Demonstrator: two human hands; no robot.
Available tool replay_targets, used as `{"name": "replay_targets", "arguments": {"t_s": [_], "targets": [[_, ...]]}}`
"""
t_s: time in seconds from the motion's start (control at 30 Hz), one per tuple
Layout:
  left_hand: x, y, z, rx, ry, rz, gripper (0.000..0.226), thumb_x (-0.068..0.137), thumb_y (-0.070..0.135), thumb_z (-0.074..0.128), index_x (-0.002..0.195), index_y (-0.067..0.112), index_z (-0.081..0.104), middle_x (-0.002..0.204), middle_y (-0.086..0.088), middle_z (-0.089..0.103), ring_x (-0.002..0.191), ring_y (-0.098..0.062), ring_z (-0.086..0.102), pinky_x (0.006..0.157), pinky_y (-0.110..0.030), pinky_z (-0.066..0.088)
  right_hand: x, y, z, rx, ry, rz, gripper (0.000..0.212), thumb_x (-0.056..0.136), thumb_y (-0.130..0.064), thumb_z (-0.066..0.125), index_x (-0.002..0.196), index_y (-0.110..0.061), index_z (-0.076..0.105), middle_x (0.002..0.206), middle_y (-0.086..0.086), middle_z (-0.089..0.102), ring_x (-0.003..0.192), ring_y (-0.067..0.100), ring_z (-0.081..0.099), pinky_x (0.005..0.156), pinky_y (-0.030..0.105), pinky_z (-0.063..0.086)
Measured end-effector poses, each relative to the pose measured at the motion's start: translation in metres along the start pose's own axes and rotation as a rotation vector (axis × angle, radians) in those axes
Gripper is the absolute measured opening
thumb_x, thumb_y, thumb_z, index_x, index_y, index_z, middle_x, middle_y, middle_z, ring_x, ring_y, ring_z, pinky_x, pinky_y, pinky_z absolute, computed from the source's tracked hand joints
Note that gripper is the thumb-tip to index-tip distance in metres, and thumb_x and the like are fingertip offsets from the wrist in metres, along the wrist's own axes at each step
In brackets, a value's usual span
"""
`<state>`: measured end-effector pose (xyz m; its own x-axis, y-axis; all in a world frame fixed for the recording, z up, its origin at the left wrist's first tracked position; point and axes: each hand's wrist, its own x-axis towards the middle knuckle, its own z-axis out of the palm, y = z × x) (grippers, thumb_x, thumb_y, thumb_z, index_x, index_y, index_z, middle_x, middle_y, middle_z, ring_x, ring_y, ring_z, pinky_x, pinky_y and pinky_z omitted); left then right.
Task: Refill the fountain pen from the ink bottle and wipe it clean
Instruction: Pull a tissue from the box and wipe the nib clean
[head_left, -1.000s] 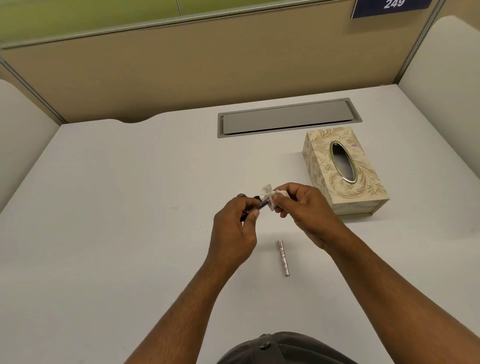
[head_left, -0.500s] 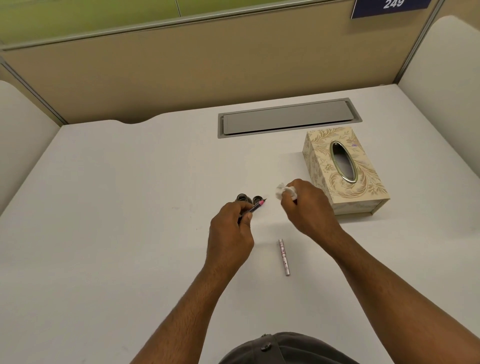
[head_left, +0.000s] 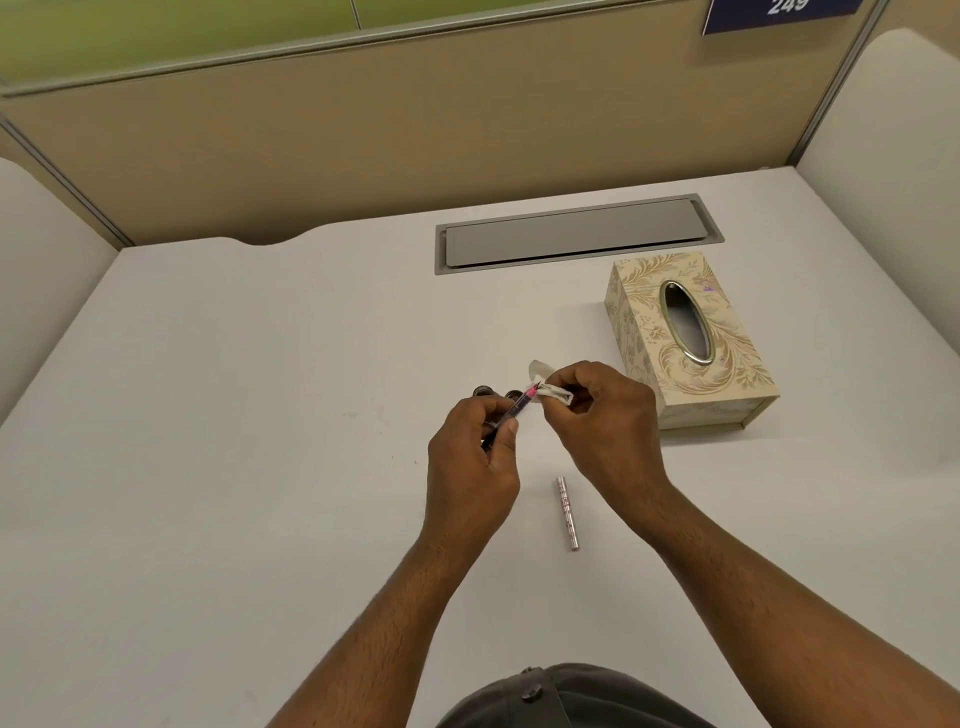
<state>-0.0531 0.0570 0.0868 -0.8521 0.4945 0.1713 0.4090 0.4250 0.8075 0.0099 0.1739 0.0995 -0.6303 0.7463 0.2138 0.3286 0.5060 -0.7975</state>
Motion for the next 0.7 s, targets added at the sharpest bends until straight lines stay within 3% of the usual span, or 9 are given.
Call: {"name": "replay_targets", "arguments": {"t_s": [0.27,0.43,0.7], "targets": [[0.0025,0.0000,-0.0022,-0.020,0.045,-0.001,0.013,0.090,0.012,0.062,0.102,0.015,0.063,0.095,0.009,0.066,0.081,-0.004,0.061,0.068,-0.003,0.044,-0.0022,-0.0042,0.0028,0.088,-0.028,-0.025,0.015,0.083,-0.013,0.072,0.097,-0.018,0.075,0.087,-0.013,0.066,0.072,-0.005,0.061,0.067,0.003,0.047],[-0.0001,-0.0012,-0.0023,-0.024,0.037,0.046,0.014,0.089,0.009,0.063,0.101,0.014,0.063,0.094,0.008,0.064,0.081,-0.004,0.060,0.069,-0.004,0.044,-0.0007,-0.0058,0.0036,0.078,-0.012,0.012,0.018,0.083,-0.014,0.073,0.100,-0.017,0.076,0.087,-0.015,0.065,0.071,-0.006,0.060,0.068,0.003,0.047],[0.0030,-0.0003,-0.0078,0.046,0.049,0.239,0.018,0.087,0.003,0.062,0.104,0.009,0.064,0.095,0.001,0.063,0.084,-0.010,0.058,0.072,-0.015,0.049,0.0042,-0.0085,0.0011,0.179,-0.043,0.201,0.015,0.079,-0.022,0.077,0.086,-0.022,0.063,0.074,-0.012,0.066,0.065,0.002,0.062,0.055,0.007,0.048]]}}
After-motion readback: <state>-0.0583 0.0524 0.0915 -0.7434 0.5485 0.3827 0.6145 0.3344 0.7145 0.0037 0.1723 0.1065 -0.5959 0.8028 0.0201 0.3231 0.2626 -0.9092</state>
